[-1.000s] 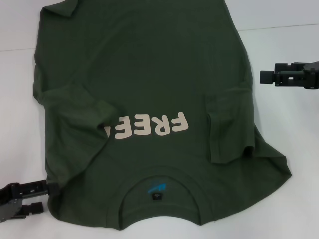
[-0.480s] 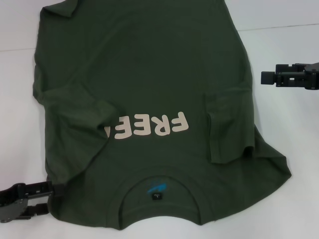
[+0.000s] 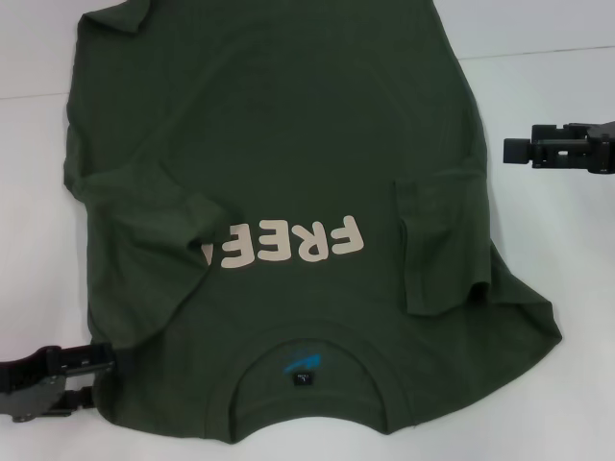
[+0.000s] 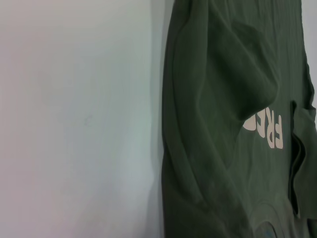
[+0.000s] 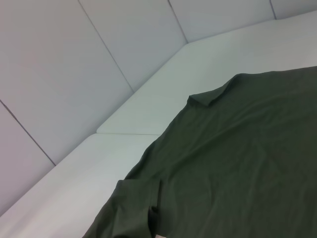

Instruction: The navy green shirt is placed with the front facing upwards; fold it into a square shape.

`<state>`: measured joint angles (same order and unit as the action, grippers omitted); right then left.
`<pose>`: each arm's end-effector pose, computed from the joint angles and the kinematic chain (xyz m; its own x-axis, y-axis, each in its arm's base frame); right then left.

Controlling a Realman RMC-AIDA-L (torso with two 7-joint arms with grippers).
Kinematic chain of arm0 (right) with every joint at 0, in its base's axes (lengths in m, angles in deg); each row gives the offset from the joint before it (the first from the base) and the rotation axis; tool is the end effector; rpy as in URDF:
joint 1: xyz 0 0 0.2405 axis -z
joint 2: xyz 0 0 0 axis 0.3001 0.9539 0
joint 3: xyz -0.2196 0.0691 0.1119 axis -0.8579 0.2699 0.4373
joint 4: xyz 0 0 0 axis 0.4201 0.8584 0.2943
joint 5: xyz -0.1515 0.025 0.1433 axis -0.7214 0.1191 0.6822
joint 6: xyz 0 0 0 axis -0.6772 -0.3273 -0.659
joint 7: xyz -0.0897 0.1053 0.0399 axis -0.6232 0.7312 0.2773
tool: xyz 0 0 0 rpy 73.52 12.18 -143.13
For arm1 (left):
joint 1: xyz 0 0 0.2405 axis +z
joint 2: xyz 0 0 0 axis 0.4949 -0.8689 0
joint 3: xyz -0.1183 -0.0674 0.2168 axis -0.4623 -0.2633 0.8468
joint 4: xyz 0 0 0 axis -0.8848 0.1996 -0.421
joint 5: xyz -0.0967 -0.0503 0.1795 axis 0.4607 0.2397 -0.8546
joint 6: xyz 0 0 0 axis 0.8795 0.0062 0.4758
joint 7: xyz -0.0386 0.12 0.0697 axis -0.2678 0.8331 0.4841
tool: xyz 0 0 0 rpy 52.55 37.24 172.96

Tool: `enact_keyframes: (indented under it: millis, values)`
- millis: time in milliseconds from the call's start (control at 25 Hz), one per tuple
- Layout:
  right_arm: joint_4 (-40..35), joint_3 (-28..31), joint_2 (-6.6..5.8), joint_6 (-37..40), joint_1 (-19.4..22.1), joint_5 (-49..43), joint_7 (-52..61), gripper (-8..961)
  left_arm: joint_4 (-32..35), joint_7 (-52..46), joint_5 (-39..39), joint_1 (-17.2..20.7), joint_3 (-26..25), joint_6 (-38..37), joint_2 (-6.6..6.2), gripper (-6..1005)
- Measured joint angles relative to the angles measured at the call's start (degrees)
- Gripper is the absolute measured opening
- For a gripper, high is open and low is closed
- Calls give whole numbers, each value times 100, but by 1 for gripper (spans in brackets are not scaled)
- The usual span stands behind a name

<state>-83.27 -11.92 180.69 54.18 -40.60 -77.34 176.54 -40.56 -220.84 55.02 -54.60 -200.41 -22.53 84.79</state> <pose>0.2792 0.3178 0.1152 0.5550 -0.6107 -0.5648 -0.7997 -0.5787 -0.1602 -0.3378 0.2754 0.0120 -0.1143 0.9698 0.2155 0.9859 0.0840 0.1449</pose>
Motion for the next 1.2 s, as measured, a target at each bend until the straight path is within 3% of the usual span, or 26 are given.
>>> enact_keyframes:
  millis: [640,840,1200]
  values:
    - [10,73,0,15,30,8,0,944,298,-68,13,-161,159,252,-30,932]
    - [40,128,-2,31,29,7,0,945,282,13,-9,-189,364,344,-46,889]
    - [79,150,-9,48,6,7,16,944,264,-12,-89,-226,506,449,-38,663]
